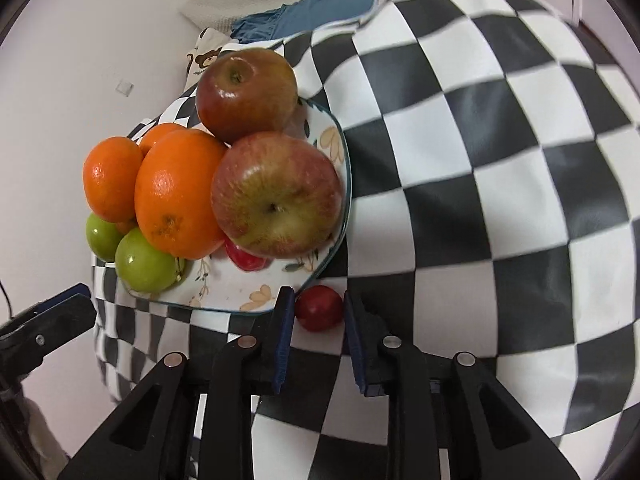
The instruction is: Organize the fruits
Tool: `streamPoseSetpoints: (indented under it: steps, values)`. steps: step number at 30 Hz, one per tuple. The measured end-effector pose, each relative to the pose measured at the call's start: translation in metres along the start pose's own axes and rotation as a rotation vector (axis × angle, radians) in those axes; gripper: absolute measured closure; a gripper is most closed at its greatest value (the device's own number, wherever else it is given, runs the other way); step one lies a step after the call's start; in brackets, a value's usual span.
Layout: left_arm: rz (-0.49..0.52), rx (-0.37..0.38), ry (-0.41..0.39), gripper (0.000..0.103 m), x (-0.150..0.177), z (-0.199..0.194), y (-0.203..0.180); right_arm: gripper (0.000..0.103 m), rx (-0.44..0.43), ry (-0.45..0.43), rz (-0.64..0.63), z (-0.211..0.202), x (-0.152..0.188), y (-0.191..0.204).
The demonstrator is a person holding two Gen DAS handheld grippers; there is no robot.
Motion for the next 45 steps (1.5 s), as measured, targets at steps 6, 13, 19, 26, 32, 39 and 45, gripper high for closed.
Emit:
streamPoseSetpoints:
  steps: [6,13,19,26,32,39,45]
  values:
    - [-0.003,-0.012,-0.023,0.028,-0.001,-0.005,0.004,0.076,-0.03,-0.064,0.035,-0.031,0.021,-0.009]
    - [0.007,-0.046,-0.031,0.01,-0.002,-0.002,0.009,0.075,-0.158,-0.078,0.065,-0.039,-0.005,0.024]
    - [0.038,-0.084,-0.044,0.005,0.005,-0.008,0.013,0.008,0.063,-0.079,-0.029,-0.046,-0.011,0.036]
    - [0.037,-0.075,-0.092,0.005,0.015,-0.046,0.021,0.008,0.317,-0.132,-0.13,-0.114,0.011,0.054]
    - [0.044,-0.076,-0.175,0.005,0.038,-0.114,0.032,0.008,0.366,-0.187,-0.155,-0.181,0.04,0.08]
    - [0.02,-0.084,-0.264,0.005,0.071,-0.19,0.043,0.008,0.37,-0.291,-0.192,-0.27,0.08,0.139]
    - [0.001,-0.047,-0.334,0.005,0.094,-0.245,0.045,0.008,0.368,-0.363,-0.235,-0.331,0.113,0.181]
Point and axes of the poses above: each gripper's, at about its wrist camera, not at the fingertips, and z roughly the way its jaws point, y to its left, x to its underside, the point moved 7 cm from there along z, roughly the way its jaws point, and after that the axes turned 5 degrees about -z, right-handed, at the moved point
